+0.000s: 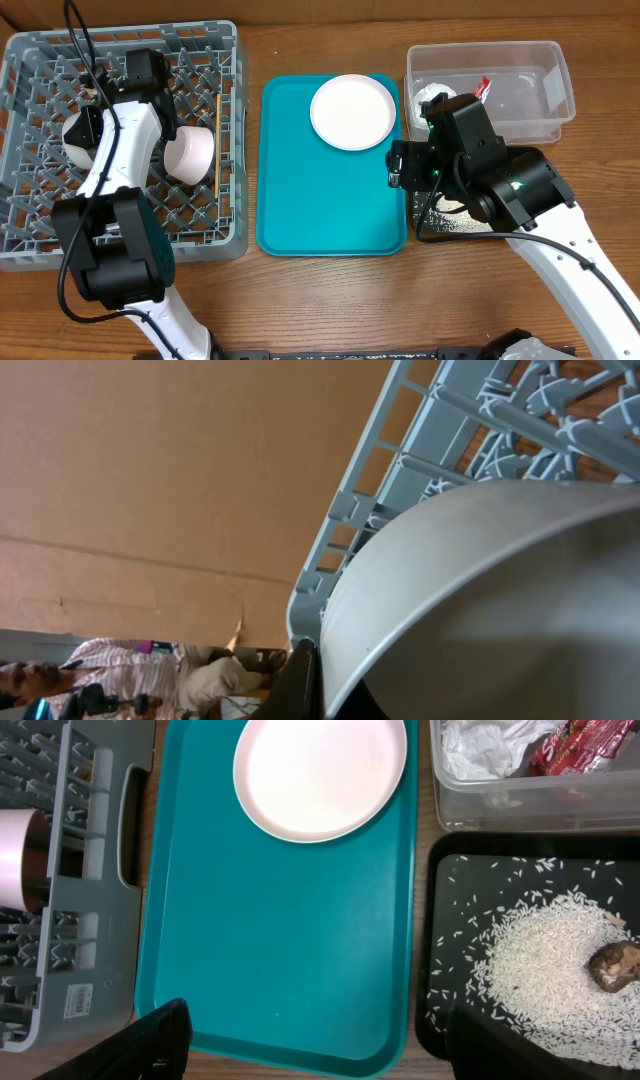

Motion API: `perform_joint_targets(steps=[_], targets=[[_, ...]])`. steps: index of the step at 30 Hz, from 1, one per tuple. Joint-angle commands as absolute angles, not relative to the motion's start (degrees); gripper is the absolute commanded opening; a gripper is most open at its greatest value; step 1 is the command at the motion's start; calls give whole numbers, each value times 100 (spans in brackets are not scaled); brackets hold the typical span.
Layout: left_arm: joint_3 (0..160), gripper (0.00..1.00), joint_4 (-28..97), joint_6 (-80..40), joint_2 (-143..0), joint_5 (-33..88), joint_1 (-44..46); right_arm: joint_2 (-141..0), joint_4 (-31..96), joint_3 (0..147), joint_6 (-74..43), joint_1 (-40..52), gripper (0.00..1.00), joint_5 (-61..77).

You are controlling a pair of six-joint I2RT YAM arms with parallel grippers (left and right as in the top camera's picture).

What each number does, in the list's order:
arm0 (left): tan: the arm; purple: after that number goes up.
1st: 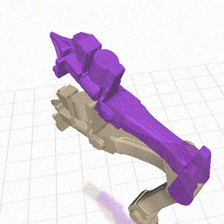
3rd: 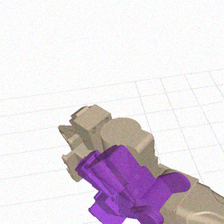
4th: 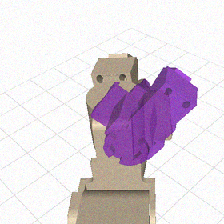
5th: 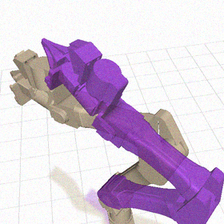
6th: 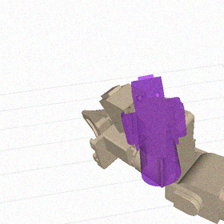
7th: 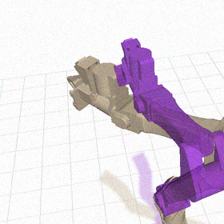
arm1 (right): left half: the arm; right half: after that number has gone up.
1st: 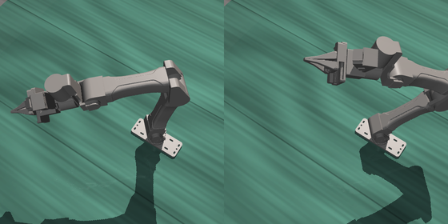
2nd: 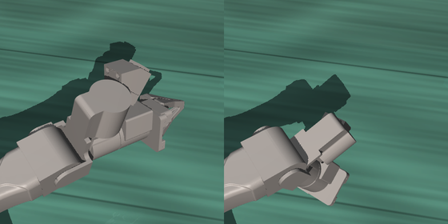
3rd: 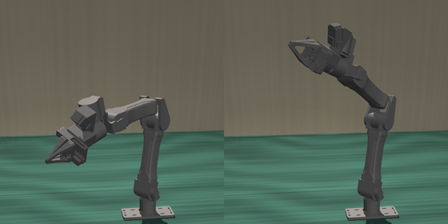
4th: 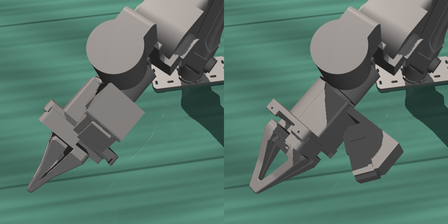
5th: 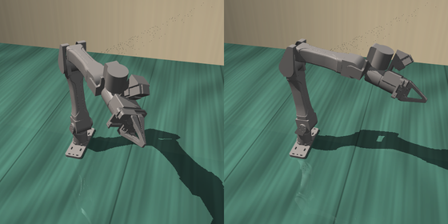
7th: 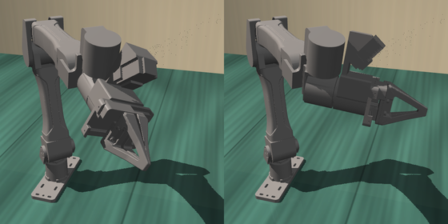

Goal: Sort waste into correct bins and load items into the dishwasher
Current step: 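Carry the pale green bowl into the dish rack and release it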

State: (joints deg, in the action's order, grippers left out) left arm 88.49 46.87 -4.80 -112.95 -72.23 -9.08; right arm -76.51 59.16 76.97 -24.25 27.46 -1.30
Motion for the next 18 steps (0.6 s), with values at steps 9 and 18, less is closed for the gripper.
perform_joint_targets(steps=[9,18], targets=[[8884,4,4619,-298,-11314,-7120,-967,-7653,5892,7728,-2447,2735,83,-119],[8871,5,4628,-294,-11314,-6748,-755,-7653,5887,7728,-2447,2735,82,-119]])
